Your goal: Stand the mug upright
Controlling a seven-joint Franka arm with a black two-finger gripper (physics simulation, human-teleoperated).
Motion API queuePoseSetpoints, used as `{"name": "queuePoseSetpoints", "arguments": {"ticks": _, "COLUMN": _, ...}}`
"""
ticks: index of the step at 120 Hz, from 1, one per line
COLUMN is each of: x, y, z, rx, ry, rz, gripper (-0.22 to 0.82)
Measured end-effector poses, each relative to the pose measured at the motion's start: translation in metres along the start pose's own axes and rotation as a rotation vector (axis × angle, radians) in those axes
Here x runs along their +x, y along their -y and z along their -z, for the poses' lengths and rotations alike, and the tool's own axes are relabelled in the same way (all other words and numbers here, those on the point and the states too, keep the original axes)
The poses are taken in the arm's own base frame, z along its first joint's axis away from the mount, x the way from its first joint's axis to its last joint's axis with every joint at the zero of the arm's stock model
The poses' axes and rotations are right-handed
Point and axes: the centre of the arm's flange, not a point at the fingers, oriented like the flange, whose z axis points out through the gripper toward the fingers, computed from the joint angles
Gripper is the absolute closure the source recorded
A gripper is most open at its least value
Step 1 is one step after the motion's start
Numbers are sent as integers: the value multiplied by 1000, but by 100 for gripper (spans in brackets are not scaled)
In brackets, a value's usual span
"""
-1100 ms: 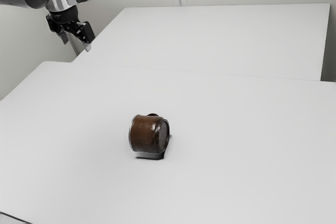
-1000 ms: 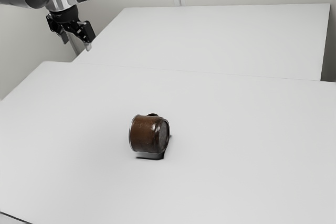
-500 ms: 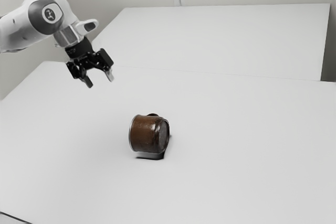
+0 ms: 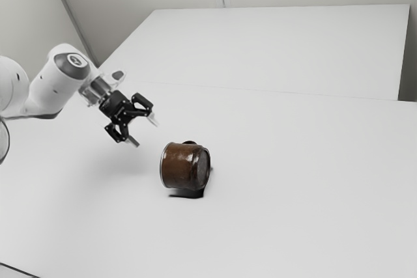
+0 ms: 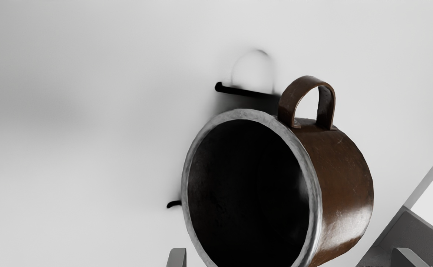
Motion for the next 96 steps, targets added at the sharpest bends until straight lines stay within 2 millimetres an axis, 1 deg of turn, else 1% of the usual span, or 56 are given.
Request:
{"name": "queuePoseSetpoints", "arguments": {"ticks": 18, "x": 15, "y": 13, "z": -19, "rx": -96, "ry": 12, "rz": 21, "gripper": 0}}
{"name": "queuePoseSetpoints", "arguments": {"ticks": 33, "x": 12, "y": 27, "z": -45, "rx": -203, "ry": 43, "rz": 71, "gripper": 0}}
{"name": "queuePoseSetpoints", "arguments": {"ticks": 44, "x": 10, "y": 31, "z": -58, "rx": -272, "ry": 51, "rz": 96, "gripper": 0}}
{"name": "queuePoseSetpoints", "arguments": {"ticks": 69, "x": 10, "y": 17, "z": -71, "rx": -373, "ry": 53, "rz": 93, "gripper": 0}}
{"name": "queuePoseSetpoints", "arguments": {"ticks": 77, "x": 9, "y": 11, "z": -80, "rx": -394, "ry": 64, "rz": 90, "gripper": 0}}
{"name": "queuePoseSetpoints", "arguments": {"ticks": 90, "x": 9, "y": 9, "z": -86, "rx": -428, "ry": 68, "rz": 97, "gripper": 0}}
{"name": "queuePoseSetpoints", "arguments": {"ticks": 92, "x": 9, "y": 9, "z": -86, "rx": -430, "ry": 68, "rz": 97, "gripper": 2}}
{"name": "queuePoseSetpoints", "arguments": {"ticks": 96, "x": 9, "y": 9, "z": -87, "rx": -429, "ry": 68, "rz": 95, "gripper": 11}}
